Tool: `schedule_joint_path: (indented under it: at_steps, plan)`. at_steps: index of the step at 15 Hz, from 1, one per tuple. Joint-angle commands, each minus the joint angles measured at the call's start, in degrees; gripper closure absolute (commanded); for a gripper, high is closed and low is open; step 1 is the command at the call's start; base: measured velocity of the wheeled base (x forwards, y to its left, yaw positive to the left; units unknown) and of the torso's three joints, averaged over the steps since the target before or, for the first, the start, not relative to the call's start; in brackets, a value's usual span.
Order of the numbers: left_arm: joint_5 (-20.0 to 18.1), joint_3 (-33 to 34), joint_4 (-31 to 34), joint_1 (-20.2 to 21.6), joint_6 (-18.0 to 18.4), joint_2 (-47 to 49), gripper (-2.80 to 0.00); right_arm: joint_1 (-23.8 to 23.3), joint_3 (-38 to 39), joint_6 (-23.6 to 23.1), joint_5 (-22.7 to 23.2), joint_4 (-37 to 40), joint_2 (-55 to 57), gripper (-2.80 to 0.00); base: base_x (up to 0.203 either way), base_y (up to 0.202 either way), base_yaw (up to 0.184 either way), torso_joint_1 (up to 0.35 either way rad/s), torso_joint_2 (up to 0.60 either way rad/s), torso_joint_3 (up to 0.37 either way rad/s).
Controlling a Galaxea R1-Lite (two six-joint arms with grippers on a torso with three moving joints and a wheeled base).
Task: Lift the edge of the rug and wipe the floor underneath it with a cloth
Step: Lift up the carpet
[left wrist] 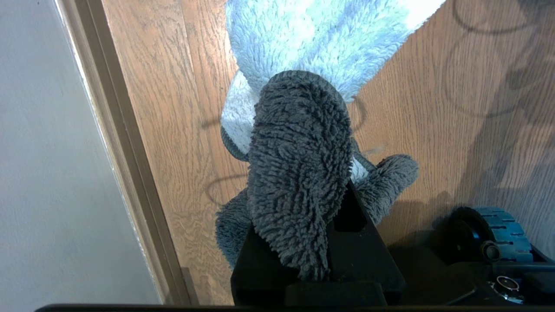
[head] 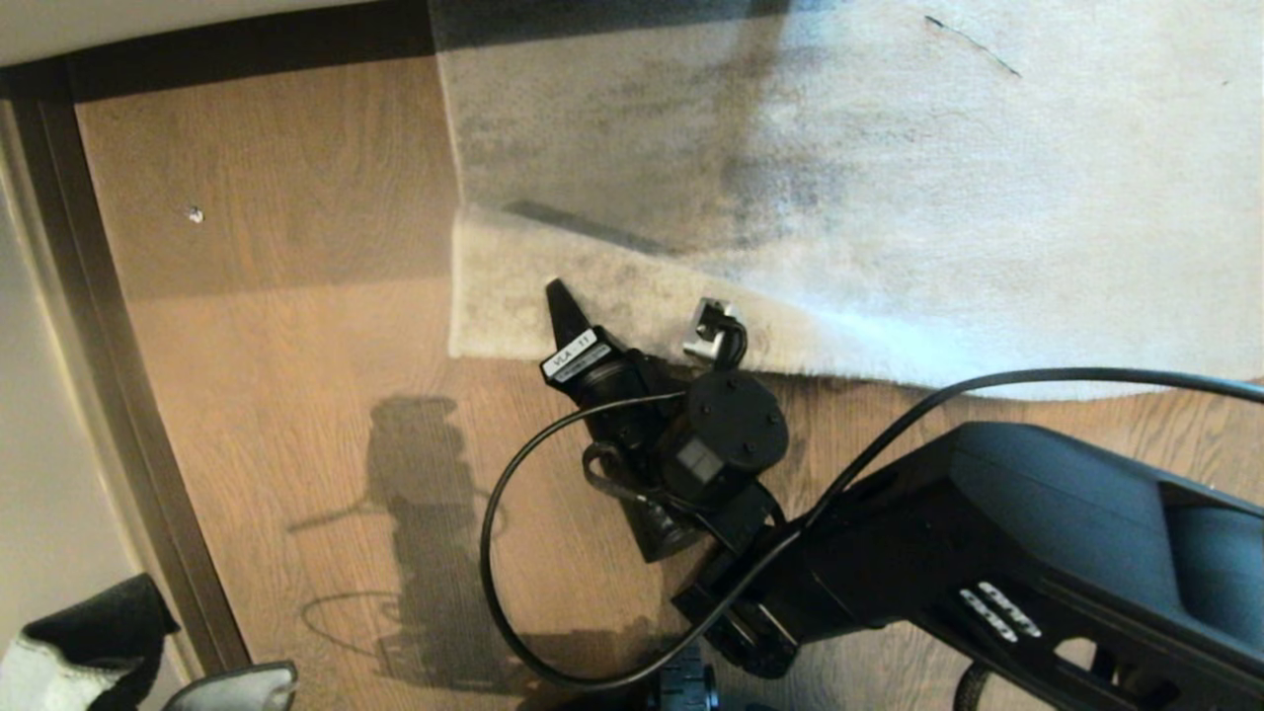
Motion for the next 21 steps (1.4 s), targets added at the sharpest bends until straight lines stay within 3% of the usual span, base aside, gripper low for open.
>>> schedule_joint_path:
  at_steps: [1, 12, 21]
  plan:
    - [0.02, 0.01, -0.02, -0.01, -0.04, 0.0, 0.0, 0.0, 0.28, 0.18, -0.23, -0.76, -0.09, 0.0, 0.0, 0.0, 0.0, 0.0, 0.0, 0.0]
    - [0.02, 0.01, -0.02, -0.01, -0.04, 0.0, 0.0, 0.35, 5.39, 0.4, -0.56, -2.68, -2.25, 0.0, 0.0, 0.0, 0.0, 0.0, 0.0, 0.0]
    - [0.02, 0.01, -0.02, -0.01, -0.04, 0.0, 0.0, 0.26, 14.19, 14.53, -3.52, -2.61, -10.76, 0.0, 0.0, 0.0, 0.0, 0.0, 0.0, 0.0]
